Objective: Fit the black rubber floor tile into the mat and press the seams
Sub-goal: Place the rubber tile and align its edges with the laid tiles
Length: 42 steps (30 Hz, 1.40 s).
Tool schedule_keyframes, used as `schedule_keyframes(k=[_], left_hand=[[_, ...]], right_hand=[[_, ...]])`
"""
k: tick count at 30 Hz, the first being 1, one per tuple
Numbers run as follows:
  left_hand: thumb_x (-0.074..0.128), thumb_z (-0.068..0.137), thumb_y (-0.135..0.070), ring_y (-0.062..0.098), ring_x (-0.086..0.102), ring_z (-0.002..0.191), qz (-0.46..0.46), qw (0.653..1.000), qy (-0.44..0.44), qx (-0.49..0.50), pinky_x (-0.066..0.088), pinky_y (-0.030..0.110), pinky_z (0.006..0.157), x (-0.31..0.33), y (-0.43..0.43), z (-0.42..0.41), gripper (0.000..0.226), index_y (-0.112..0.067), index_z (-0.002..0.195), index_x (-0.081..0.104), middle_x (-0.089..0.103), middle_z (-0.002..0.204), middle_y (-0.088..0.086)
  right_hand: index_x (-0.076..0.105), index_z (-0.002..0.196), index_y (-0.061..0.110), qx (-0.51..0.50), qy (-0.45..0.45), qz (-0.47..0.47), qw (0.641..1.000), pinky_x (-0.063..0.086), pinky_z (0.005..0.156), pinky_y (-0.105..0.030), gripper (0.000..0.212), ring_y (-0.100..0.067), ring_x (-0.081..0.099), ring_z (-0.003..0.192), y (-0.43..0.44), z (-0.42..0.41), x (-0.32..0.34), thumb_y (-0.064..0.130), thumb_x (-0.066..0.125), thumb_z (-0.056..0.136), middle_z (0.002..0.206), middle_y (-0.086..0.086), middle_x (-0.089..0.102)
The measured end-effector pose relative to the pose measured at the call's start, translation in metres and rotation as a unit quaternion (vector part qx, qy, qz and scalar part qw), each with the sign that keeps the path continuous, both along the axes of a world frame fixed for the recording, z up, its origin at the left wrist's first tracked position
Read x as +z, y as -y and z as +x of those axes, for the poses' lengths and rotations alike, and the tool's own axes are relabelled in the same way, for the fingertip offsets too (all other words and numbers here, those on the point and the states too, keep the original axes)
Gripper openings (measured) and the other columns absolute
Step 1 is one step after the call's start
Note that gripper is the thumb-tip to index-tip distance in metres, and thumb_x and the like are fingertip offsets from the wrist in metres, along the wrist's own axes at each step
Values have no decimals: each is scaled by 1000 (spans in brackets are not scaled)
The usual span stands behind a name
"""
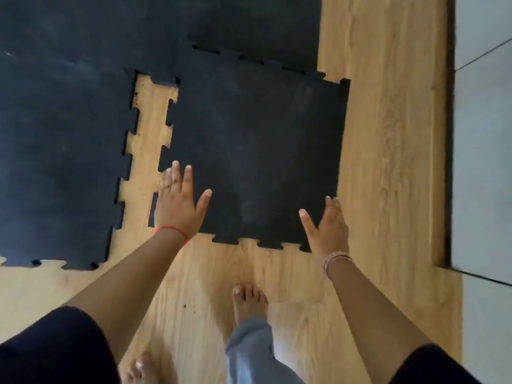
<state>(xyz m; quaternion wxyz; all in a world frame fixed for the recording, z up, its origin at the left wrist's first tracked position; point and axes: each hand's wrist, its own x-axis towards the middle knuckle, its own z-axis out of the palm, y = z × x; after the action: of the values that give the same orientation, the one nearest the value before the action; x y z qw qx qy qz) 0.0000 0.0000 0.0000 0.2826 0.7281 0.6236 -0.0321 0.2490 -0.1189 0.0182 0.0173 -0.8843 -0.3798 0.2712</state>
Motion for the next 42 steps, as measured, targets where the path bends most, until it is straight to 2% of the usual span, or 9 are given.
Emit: schedule_keyframes(k=[4,8,13,16,22,27,32,38,42], left_hand=[[34,93,-47,33,-4,142,7,981,-37,191,1,43,116,-81,-14,-10,72,0,143,9,-3,154,22],[35,92,-48,33,3,142,2,966,8,259,5,42,116,-132,-39,-22,77,3,142,6,3,154,23],[45,88,-47,43,41,117,104,956,-6,274,36,49,101,-150,-52,-16,67,13,118,41,46,124,32],[51,84,-50,42,45,101,126,938,48,321,38,49,92,-143,-62,-13,63,9,104,47,50,109,30],[42,84,-59,35,57,85,-39,899,136,415,41,35,66,-128,-107,-34,61,0,93,56,57,113,23],[49,89,-42,29,51,99,66,907,193,369,42,37,81,-120,-102,-53,49,4,101,57,52,118,19],[56,87,-33,29,48,103,183,880,155,410,36,35,83,-114,-57,-105,39,4,99,61,52,110,21],[54,89,-27,37,46,109,162,882,115,428,35,42,93,-130,-45,-152,38,9,102,61,52,111,26],[56,88,-25,37,49,106,169,892,109,405,36,40,91,-132,-42,-156,35,7,101,64,55,111,23]], right_hand=[[19,142,2,-92,64,13,994,20,111,-42,77,-32,20,138,-7,17,-86,51,45,88,150,-20,22],[17,141,-3,-157,122,56,978,21,110,-46,80,-39,24,134,-16,36,-141,50,46,87,146,-28,26],[23,139,0,-240,113,125,956,19,109,-50,80,-43,26,131,-45,56,-170,54,48,85,143,-28,29],[38,132,2,-340,54,189,919,31,103,-51,78,-42,38,123,-47,68,-169,59,50,80,136,-25,41],[42,131,3,-464,-100,265,839,33,100,-46,75,-38,41,121,-48,76,-162,57,54,80,137,-19,43],[25,140,20,-573,-170,282,751,27,100,-49,90,-32,33,128,-47,58,-159,63,58,69,146,-9,32],[20,143,27,-549,-246,243,761,17,106,-47,78,-27,22,136,-48,22,-157,63,48,79,152,-3,22],[43,130,10,-520,-224,251,785,27,103,-43,59,-30,37,127,-38,-15,-175,39,61,82,140,-13,41],[41,130,8,-546,-195,223,784,27,103,-46,57,-32,37,125,-43,-7,-171,33,61,83,139,-15,40]])
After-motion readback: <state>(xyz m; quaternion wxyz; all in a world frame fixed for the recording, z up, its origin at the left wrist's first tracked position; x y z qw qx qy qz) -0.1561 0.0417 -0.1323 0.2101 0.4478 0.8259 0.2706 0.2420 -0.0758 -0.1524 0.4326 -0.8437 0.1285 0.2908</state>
